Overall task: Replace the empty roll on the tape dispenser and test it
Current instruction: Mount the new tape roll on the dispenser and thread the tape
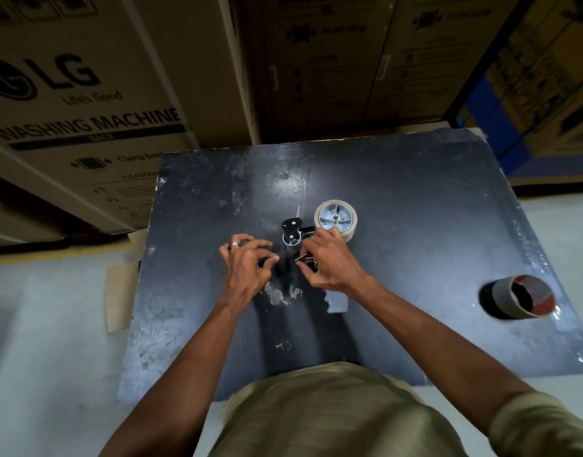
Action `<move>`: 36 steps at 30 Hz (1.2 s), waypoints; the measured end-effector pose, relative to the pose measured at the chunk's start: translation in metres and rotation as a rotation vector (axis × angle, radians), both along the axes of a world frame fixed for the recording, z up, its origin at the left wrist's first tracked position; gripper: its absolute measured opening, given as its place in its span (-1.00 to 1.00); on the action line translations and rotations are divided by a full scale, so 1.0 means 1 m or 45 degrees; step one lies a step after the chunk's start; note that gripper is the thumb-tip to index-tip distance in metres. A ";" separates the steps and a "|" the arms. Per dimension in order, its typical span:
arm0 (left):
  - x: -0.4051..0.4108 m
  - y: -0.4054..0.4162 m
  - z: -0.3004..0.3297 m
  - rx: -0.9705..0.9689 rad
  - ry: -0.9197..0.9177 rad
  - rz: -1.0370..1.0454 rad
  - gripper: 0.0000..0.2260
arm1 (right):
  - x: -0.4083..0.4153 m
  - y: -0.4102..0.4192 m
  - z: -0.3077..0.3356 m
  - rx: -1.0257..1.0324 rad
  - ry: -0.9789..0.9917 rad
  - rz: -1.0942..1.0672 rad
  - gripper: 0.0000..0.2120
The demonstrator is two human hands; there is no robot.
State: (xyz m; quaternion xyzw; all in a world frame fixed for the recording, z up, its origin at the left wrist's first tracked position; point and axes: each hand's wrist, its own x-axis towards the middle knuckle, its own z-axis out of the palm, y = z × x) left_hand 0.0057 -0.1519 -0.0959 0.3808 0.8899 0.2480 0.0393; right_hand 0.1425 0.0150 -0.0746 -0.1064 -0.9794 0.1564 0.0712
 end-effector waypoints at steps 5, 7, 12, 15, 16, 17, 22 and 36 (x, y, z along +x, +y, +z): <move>-0.002 0.001 0.002 -0.016 0.006 -0.003 -0.95 | -0.006 0.000 0.000 -0.070 -0.003 -0.069 -0.80; -0.002 0.001 0.002 -0.026 0.002 -0.004 -0.96 | -0.006 0.000 -0.002 -0.103 -0.001 -0.100 -0.81; -0.001 0.001 0.003 -0.024 -0.014 0.008 -0.96 | -0.010 0.004 -0.006 -0.185 0.053 -0.198 -0.86; -0.001 0.001 0.003 -0.022 -0.011 -0.003 -0.96 | -0.009 0.006 -0.010 -0.192 0.087 -0.176 -0.87; -0.002 0.001 0.002 -0.018 -0.010 -0.005 -0.96 | -0.008 0.006 -0.010 -0.190 0.093 -0.166 -0.88; -0.002 0.001 0.002 -0.015 -0.012 -0.008 -0.96 | -0.007 0.006 -0.010 -0.179 0.097 -0.157 -0.88; -0.004 0.001 -0.002 -0.015 -0.063 -0.036 -0.96 | 0.006 0.003 -0.012 -0.123 0.146 -0.146 -0.67; 0.003 0.001 0.006 -0.028 -0.267 -0.217 -0.65 | 0.058 0.000 -0.028 -1.636 -0.147 -1.083 -0.14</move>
